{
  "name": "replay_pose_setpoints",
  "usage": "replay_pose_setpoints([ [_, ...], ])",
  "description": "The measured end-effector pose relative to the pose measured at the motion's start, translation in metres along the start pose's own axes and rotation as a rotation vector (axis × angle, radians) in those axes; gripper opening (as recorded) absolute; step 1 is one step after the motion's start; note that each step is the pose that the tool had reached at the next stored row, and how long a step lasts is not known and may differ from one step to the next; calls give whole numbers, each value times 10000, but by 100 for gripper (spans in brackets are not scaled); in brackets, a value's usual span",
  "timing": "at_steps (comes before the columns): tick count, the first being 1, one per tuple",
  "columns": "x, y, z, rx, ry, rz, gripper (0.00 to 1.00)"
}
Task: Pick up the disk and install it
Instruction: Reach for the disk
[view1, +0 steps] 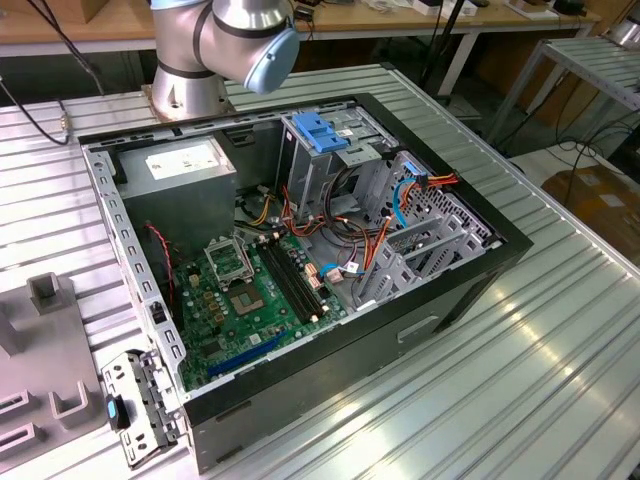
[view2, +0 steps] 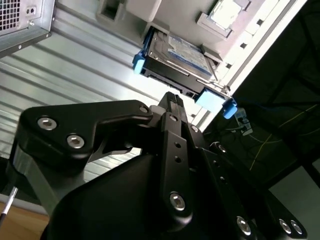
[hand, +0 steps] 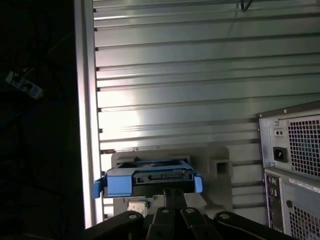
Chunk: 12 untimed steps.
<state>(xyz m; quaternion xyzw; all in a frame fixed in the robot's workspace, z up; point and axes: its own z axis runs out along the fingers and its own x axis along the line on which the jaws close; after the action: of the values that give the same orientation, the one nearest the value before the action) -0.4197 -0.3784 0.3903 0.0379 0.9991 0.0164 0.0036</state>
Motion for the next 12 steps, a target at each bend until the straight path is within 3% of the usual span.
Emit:
replay_pose_setpoints([
  [1,38,19,1,110,-8,-3,11],
  [2,60,35,4,121,-10,0,11],
  [12,211,28,18,123,0,-444,11],
])
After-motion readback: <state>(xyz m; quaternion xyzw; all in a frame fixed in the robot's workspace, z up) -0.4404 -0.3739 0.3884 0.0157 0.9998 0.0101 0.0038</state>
